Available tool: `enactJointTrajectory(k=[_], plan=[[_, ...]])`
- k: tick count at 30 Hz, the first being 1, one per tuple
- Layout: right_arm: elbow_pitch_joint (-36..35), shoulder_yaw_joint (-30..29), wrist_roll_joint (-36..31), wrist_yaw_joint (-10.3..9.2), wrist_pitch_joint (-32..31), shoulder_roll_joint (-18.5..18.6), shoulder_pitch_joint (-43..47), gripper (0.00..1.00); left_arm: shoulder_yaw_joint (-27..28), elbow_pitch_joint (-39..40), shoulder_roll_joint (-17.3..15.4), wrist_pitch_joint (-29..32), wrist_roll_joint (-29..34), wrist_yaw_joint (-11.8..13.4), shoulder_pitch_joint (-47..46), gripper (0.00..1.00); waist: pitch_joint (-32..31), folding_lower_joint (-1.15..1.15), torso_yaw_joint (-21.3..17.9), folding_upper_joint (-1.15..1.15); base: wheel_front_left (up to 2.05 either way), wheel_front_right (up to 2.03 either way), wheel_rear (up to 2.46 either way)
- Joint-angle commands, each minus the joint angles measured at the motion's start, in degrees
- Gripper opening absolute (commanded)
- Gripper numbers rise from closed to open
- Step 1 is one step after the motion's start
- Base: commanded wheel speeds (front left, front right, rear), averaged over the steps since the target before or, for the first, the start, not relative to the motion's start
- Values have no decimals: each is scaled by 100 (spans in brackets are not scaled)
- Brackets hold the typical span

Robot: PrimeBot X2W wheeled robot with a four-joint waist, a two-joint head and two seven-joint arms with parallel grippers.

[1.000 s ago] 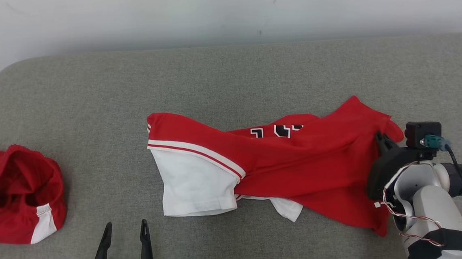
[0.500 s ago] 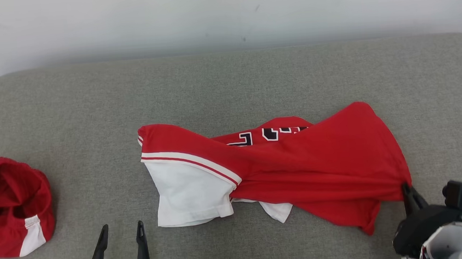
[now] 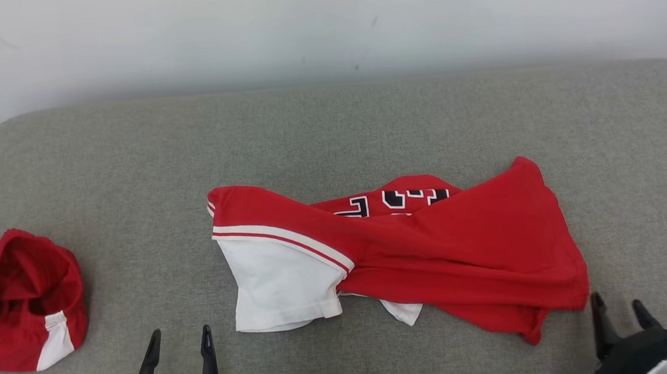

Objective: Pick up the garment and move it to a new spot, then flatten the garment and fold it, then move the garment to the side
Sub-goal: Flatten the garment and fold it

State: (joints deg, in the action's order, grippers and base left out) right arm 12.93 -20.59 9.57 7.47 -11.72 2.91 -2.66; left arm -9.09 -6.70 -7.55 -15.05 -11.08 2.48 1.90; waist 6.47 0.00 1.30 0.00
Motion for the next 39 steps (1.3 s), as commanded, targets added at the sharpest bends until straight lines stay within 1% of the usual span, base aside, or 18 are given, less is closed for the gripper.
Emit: enactJointTrajectory(k=[1,5,7,12,14,18,25,27,32,39], plan=[[-58,-39,15,6,94,-7,99,100,5,-28,15,-19,7,-9,51,100,-86,0,37,0,0,0,0],[-229,27,88,6,480,-10,270,100,29,-95,12,-19,-27,1,144,100,-226,0,12,0,0,0,0],[-384,129,104,6,926,-8,335,100,39,-124,7,-19,-35,8,183,100,-300,0,-14,0,0,0,0],[-424,696,59,6,1790,-12,611,100,26,-217,22,-18,-61,4,269,100,-479,0,-38,0,0,0,0],[-418,994,57,6,2020,-8,707,100,42,-269,23,-18,-82,4,316,100,-575,0,-63,0,0,0,0],[-490,1431,-235,6,2350,-6,910,100,95,-381,49,-19,-109,42,415,100,-718,0,-116,0,0,0,0],[-578,1459,-472,6,2435,-7,1032,100,231,-455,74,-19,-152,38,483,100,-813,0,-175,0,0,0,0],[-614,1469,-499,6,2425,-7,1043,100,272,-451,87,-19,-168,-2,495,100,-832,0,-185,0,0,0,0],[-669,1429,-577,7,2374,-7,1049,100,378,-428,129,-19,-190,-196,457,100,-880,0,-174,0,0,0,0],[-693,1435,-484,7,2317,-8,977,100,505,-427,210,-19,-24,-268,473,100,-890,0,-210,0,0,0,0]])
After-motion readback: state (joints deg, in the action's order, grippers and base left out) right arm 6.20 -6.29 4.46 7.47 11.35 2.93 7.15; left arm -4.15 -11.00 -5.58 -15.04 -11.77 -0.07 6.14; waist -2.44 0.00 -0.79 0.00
